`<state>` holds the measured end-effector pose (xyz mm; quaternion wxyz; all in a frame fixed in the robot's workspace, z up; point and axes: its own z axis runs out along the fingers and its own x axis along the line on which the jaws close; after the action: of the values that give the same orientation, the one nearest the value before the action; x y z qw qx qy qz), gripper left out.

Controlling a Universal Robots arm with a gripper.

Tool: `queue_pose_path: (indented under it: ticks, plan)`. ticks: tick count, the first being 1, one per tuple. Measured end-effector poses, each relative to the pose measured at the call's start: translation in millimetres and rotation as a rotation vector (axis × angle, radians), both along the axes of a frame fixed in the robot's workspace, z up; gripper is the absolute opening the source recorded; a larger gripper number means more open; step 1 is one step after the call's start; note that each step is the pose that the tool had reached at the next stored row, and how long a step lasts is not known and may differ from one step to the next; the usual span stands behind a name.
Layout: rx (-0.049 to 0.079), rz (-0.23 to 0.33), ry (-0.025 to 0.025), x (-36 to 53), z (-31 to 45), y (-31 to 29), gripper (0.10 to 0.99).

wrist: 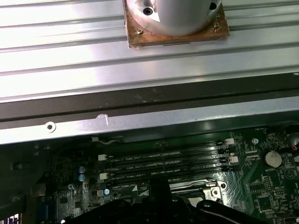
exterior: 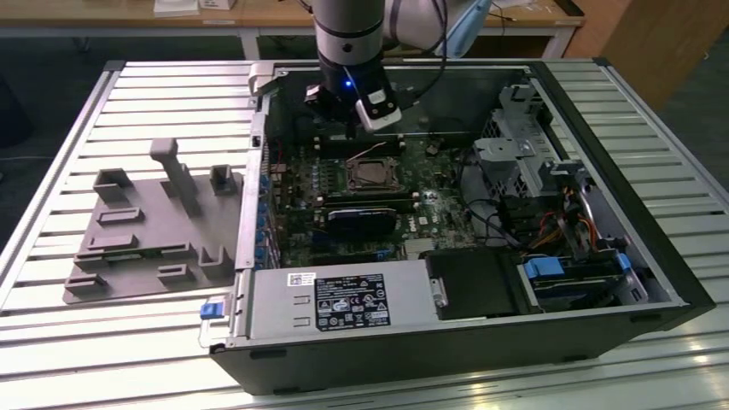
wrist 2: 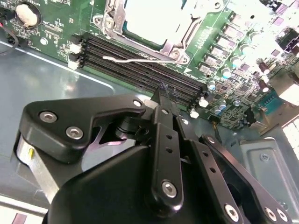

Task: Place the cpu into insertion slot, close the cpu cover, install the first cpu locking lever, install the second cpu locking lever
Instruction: 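Install the first cpu locking lever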

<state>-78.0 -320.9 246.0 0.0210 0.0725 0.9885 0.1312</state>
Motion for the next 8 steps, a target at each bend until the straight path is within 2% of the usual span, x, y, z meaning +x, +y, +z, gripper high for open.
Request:
queue_pose_path:
  ticks: [1,3,8]
  plan:
    - [0.000,0.000,-0.0001,0.0,-0.3,0.0,0.102]
    - [-0.001,0.000,-0.0069,-0.3,-1.4,0.0,0.102]
    - [-0.008,-0.005,-0.0438,-4.1,-4.7,0.0,0.102]
